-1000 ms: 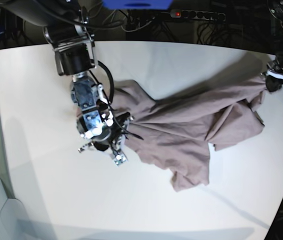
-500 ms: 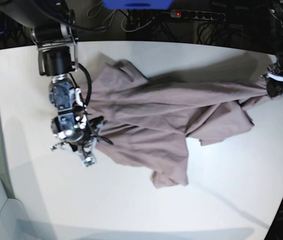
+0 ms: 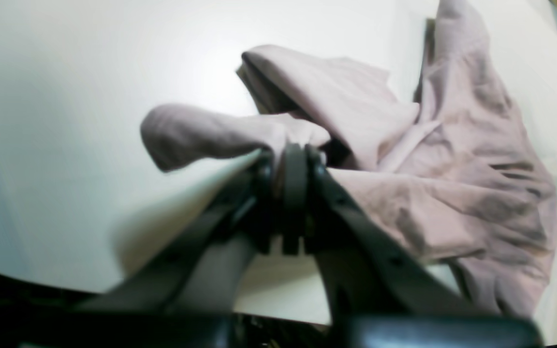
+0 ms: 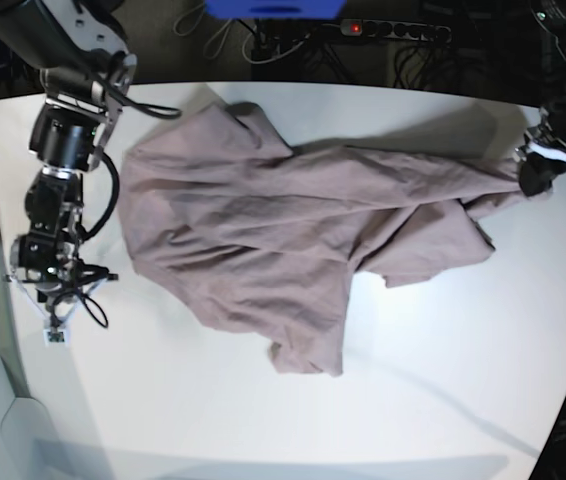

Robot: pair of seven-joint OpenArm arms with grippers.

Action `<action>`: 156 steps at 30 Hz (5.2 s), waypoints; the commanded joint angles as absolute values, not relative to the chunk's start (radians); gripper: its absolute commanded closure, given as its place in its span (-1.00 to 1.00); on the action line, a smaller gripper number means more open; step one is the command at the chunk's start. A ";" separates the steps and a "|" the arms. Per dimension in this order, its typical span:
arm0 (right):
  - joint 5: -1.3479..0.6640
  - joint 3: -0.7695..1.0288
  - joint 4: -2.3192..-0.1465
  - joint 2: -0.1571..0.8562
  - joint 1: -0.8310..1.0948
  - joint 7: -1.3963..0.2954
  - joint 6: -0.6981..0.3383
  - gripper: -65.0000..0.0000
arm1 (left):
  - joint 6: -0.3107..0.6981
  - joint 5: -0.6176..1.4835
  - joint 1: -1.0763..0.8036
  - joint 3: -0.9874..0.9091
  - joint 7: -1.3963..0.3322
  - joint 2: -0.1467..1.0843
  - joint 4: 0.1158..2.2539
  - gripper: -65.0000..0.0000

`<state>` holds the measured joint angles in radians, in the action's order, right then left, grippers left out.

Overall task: Layout the t-shirt on the table in an organized manner, then fold the t-shirt properly
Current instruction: 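Drag the t-shirt with the right gripper away from the left gripper, then release the left gripper and regrasp the t-shirt with both grippers, then stretch the t-shirt between both grippers, pulling them apart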

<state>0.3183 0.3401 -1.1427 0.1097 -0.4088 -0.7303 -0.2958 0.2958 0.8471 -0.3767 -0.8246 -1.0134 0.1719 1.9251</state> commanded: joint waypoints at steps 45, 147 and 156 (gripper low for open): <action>0.308 -0.237 -0.866 -0.033 -0.591 -0.562 -0.292 -0.14 | 0.513 0.829 -0.398 -0.915 -1.098 0.159 1.942 -0.62; 0.311 -0.094 -1.575 0.065 -0.140 -0.794 -0.421 0.02 | 0.516 0.404 0.206 -0.453 -0.897 0.036 1.207 0.61; 0.311 -0.062 -1.566 0.070 -0.147 -0.786 -0.421 0.02 | 0.518 0.549 -0.015 -0.544 -0.958 0.051 1.567 0.99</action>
<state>0.3103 -0.0620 -1.5501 0.0669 -0.1257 -0.8028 -0.4225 0.5053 0.5156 -0.0414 -0.5484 -0.9905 0.0463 1.5486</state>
